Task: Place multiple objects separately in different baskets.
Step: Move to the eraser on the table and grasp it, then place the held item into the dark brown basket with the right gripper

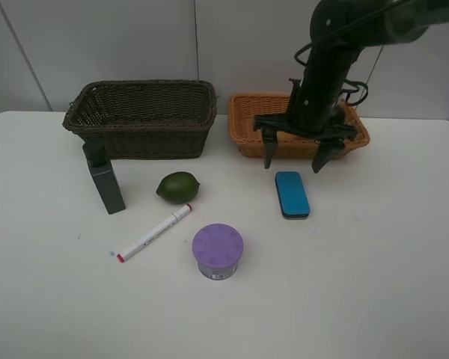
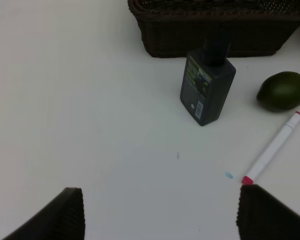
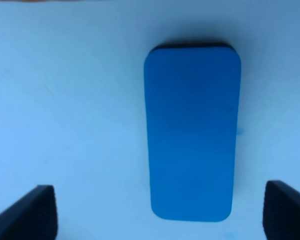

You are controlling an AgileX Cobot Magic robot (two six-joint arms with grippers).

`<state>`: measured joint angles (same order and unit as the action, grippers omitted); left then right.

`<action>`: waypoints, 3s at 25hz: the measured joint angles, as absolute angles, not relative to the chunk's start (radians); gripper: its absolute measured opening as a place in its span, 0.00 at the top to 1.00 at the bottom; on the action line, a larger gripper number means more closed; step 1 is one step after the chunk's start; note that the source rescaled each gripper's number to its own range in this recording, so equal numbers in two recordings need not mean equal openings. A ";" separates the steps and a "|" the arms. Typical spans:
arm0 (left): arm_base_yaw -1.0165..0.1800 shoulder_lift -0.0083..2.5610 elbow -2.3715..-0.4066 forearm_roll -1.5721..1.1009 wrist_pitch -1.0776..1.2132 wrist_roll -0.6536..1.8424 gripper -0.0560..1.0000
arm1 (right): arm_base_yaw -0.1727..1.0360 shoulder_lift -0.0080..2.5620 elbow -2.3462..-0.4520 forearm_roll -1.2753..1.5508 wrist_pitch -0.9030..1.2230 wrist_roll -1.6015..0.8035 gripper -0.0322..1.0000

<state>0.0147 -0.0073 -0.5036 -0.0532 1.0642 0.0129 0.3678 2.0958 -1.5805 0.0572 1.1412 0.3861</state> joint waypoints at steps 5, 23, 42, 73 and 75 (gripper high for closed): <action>0.015 -0.007 -0.504 -0.053 1.064 0.013 0.17 | 0.368 2.096 -1.464 0.062 0.995 0.374 0.02; 0.015 -0.007 -0.504 -0.053 1.064 0.013 0.17 | 0.368 2.132 -1.382 0.027 0.874 0.342 0.02; 0.015 -0.007 -0.504 -0.053 1.064 0.013 0.17 | 0.368 2.145 -1.381 0.027 0.859 0.343 0.93; 0.015 -0.007 -0.504 -0.053 1.064 0.013 0.17 | 0.368 1.885 -1.578 0.029 1.189 0.336 0.93; 0.015 -0.007 -0.504 -0.053 1.064 0.013 0.17 | 0.368 1.885 -1.633 0.027 1.194 0.315 0.93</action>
<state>0.0147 -0.0073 -0.5036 -0.0532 1.0642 0.0129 0.3678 1.8848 -1.6330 0.0271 1.1942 0.3148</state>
